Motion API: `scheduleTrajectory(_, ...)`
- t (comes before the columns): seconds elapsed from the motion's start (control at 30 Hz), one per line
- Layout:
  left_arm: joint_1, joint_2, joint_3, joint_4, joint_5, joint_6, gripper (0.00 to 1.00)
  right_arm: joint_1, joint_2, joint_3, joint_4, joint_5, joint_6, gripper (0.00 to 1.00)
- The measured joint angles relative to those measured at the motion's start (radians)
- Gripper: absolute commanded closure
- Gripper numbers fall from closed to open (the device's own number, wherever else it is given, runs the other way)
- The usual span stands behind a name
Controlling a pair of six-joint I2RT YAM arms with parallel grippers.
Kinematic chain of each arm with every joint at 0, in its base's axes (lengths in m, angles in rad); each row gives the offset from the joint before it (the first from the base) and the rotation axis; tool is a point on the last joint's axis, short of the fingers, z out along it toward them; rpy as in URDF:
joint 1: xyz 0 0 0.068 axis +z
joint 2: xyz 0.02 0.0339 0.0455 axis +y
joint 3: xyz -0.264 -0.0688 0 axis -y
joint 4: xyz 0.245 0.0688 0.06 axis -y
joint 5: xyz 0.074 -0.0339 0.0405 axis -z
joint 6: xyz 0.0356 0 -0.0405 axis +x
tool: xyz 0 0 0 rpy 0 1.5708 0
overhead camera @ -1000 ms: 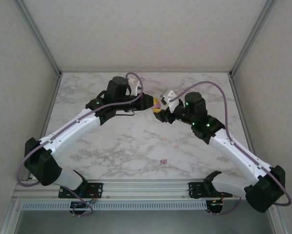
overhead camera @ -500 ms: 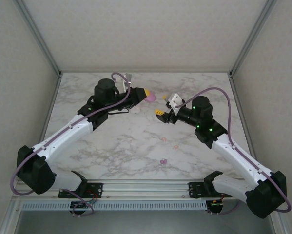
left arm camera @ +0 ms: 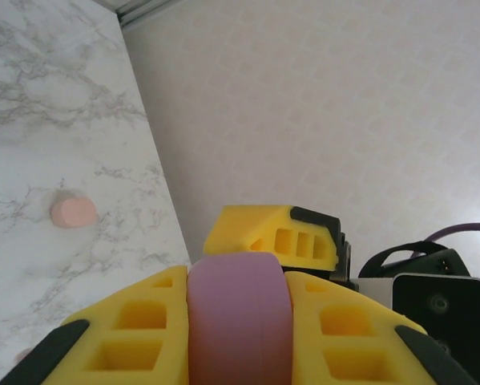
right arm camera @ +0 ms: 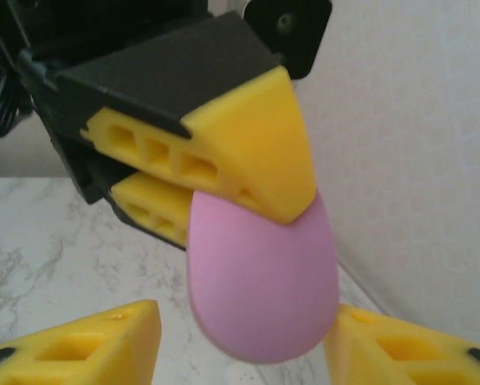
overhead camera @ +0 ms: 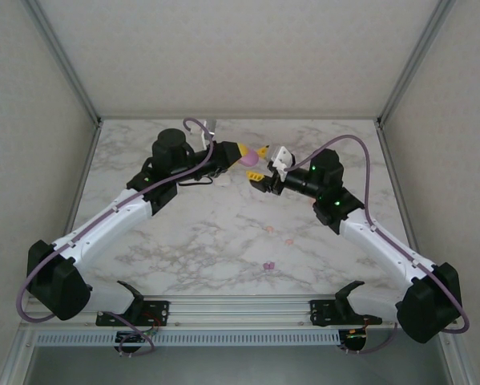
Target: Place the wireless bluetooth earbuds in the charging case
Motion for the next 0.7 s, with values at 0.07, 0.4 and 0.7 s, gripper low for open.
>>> scheduleTrajectory(0.07,0.0,0.0,0.0,0.0,0.005,0.0,0.99,-0.003,0.005,0.014,0.001,-0.018,0.005,0.48)
scheduleTrajectory(0.4,0.0,-0.007,0.0,-0.005,0.021,0.0,0.96,-0.008,0.006,0.023,0.001,-0.037,0.035,0.54)
scheduleTrajectory(0.7,0.0,-0.028,-0.001,-0.005,0.018,0.016,0.71,-0.008,0.006,0.048,-0.013,-0.06,0.075,0.66)
